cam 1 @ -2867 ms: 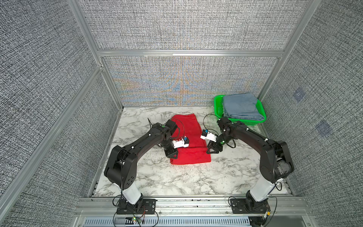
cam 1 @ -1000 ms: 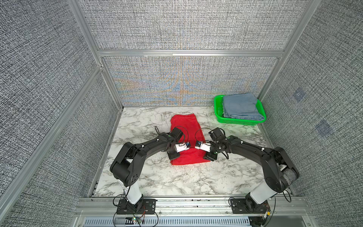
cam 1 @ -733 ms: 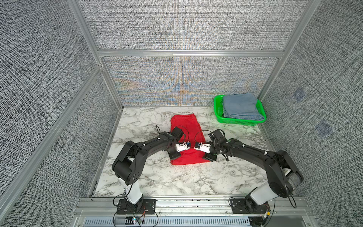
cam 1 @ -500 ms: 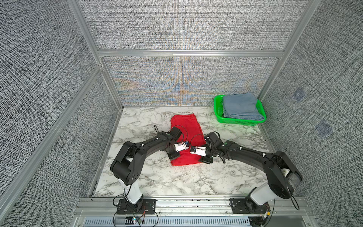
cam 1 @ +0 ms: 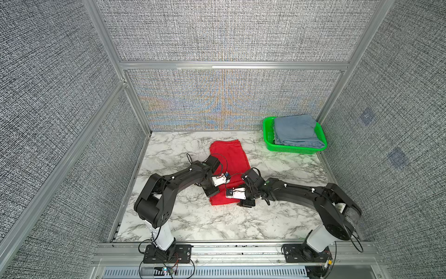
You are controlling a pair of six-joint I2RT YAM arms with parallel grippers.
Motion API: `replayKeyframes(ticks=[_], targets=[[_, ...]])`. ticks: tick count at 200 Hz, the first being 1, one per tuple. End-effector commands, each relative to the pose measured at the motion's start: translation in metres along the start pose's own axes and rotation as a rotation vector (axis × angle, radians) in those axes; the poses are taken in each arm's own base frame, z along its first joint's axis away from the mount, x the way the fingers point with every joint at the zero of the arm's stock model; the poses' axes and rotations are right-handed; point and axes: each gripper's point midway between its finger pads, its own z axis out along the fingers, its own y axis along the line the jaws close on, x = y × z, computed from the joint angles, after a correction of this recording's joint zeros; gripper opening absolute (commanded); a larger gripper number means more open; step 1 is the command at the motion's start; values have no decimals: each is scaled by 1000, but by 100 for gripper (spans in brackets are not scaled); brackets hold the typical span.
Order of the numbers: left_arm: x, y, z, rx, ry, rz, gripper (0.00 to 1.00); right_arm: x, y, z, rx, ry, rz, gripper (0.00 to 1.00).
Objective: Roll up the long pants
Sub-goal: Roll the long pant at the center of the board.
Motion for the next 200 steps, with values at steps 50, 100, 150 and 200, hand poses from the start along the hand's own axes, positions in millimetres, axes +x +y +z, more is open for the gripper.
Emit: replayKeyframes(ticks=[50, 100, 150, 200], targets=[[7, -7, 3, 48, 40, -17, 2, 1, -8, 26, 12, 41, -15, 63], [9, -8, 4, 54, 47, -14, 2, -6, -28, 26, 95, 26, -7, 59], [10, -7, 5, 52, 55, -16, 2, 10, -26, 38, 83, 87, 5, 45], [2, 9, -12, -8, 12, -47, 2, 15, -26, 40, 60, 121, 18, 9]])
